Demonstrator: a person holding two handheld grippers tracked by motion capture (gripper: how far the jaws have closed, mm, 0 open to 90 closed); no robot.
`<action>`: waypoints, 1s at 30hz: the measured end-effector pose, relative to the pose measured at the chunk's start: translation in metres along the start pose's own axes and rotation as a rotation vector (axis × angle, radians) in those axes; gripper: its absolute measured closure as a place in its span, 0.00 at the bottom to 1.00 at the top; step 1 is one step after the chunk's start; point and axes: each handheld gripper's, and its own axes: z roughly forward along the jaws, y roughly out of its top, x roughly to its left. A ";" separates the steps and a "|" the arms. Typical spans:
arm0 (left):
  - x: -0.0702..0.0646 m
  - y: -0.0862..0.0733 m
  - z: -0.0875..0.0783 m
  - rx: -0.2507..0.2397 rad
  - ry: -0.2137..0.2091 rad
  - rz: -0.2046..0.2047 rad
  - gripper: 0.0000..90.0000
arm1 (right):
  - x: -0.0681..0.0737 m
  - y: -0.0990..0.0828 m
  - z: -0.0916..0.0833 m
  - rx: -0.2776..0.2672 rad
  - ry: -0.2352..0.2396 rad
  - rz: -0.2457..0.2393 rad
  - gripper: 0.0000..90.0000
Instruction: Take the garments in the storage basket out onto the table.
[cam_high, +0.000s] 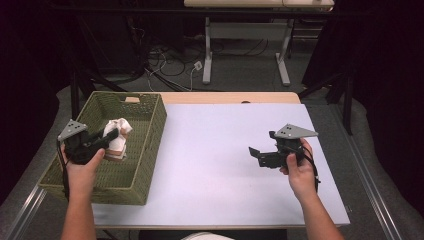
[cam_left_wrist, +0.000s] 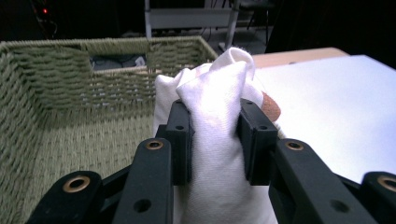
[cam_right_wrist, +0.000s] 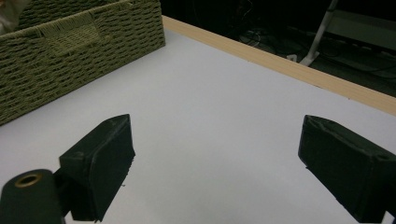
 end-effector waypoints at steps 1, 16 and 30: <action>-0.001 0.001 -0.002 -0.013 -0.002 0.002 0.76 | 0.000 0.000 0.000 0.003 0.003 0.003 0.11; -0.030 0.022 -0.020 -0.104 -0.049 0.043 0.76 | 0.001 0.000 0.000 -0.001 0.003 -0.003 0.11; -0.063 0.031 -0.020 -0.132 -0.121 0.076 0.76 | 0.002 0.000 0.000 -0.001 0.007 -0.009 0.11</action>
